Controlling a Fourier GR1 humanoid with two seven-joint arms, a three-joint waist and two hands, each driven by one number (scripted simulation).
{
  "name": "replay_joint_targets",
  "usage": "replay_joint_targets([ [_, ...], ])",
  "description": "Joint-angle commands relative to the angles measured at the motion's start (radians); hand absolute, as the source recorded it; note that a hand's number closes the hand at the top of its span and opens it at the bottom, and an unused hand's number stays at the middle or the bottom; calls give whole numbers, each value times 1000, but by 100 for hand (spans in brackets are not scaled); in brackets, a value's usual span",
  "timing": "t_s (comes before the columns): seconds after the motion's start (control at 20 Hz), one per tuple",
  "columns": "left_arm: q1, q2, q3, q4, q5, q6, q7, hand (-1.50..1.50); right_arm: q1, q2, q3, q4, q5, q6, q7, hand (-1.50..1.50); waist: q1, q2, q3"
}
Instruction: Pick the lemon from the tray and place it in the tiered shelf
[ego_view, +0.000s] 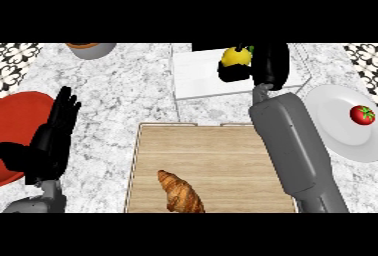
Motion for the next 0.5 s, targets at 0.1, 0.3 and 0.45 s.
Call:
replay_joint_targets([
  [0.1, -26, -28, -27, -22, -31, 29, 50, 0, -64, 8, -105, 145, -57, -135, -69, 150, 1, 2, 0],
  [0.3, -13, 15, 37, 20, 37, -46, -21, 0, -131, 5, -146, 303, -150, -111, -130, -150, 7, 2, 0],
  [0.45, 20, 12, 14, -51, 9, -27, 38, 0, -182, 13, -186, 431, -197, -174, -235, -150, 20, 4, 0],
])
